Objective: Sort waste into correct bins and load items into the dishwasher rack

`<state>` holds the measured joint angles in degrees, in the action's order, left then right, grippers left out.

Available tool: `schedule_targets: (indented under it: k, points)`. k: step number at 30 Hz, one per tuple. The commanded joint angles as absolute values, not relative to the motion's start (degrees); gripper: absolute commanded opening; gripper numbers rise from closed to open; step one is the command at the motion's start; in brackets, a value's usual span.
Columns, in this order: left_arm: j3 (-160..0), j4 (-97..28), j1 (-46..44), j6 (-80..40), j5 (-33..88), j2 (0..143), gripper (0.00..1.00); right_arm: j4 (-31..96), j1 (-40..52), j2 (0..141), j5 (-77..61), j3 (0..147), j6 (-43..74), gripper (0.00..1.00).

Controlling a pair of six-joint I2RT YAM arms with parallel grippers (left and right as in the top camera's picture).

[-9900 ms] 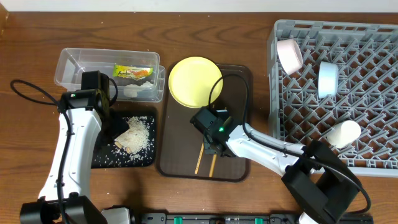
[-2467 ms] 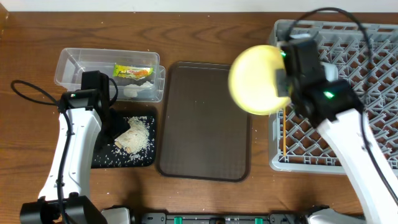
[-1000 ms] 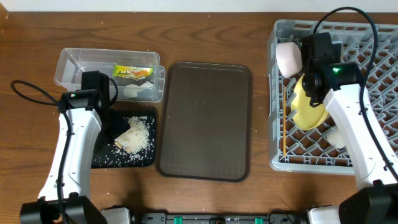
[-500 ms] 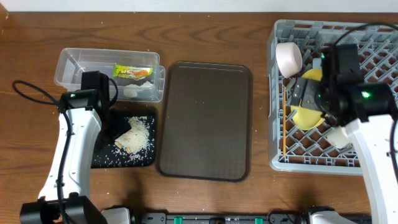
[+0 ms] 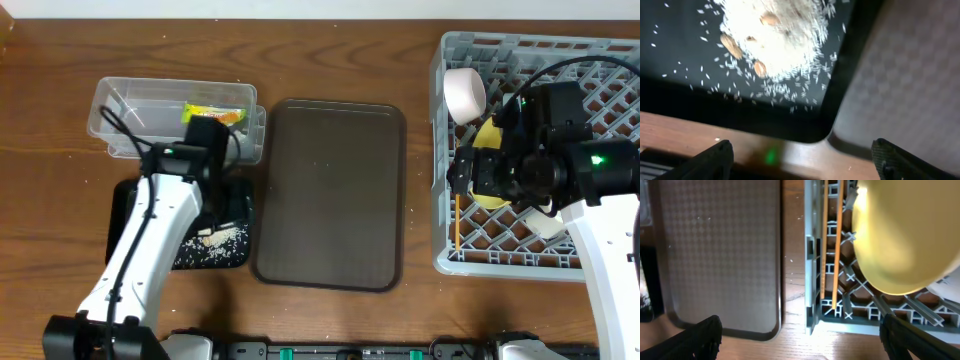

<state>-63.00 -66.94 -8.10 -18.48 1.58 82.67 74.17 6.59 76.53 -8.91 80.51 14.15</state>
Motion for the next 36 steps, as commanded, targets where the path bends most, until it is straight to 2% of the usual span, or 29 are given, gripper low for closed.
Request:
schedule_targets:
  k: [1, 7, 12, 20, 21, 28, 36]
  points:
    - [-63.22, -69.82, -9.58, -16.51, 2.13, 82.35, 0.91, 74.17, 6.39, 76.6, -10.52, 79.44, 12.64, 0.99]
    - [-63.2, -74.87, -9.8, -16.56, 3.09, 82.15, 0.91, 72.77, 6.39, 75.16, -10.57, 74.56, 12.84, 0.99]
    - [-60.95, -75.07, -9.98, -17.67, 4.75, 77.93, 0.91, 67.2, 6.42, 67.57, -10.63, 64.49, 14.41, 0.99]
    - [-57.17, -69.12, -14.85, -18.48, 2.7, 55.05, 0.91, 59.48, 6.44, 42.65, -10.33, 48.62, 15.4, 0.99]
    - [-57.17, -68.49, -15.2, -18.48, 2.22, 52.6, 0.94, 59.05, 6.44, 40.14, -10.33, 47.62, 15.4, 0.99]
    - [-57.17, -63.64, -15.25, -18.48, 1.96, 40.32, 0.96, 61.12, 6.44, 28.86, -10.35, 45.65, 15.4, 0.99]
    - [-57.17, -63.79, -15.25, -18.48, 1.96, 36.97, 0.96, 63.02, 6.44, 27.92, -10.35, 45.65, 15.4, 0.99]
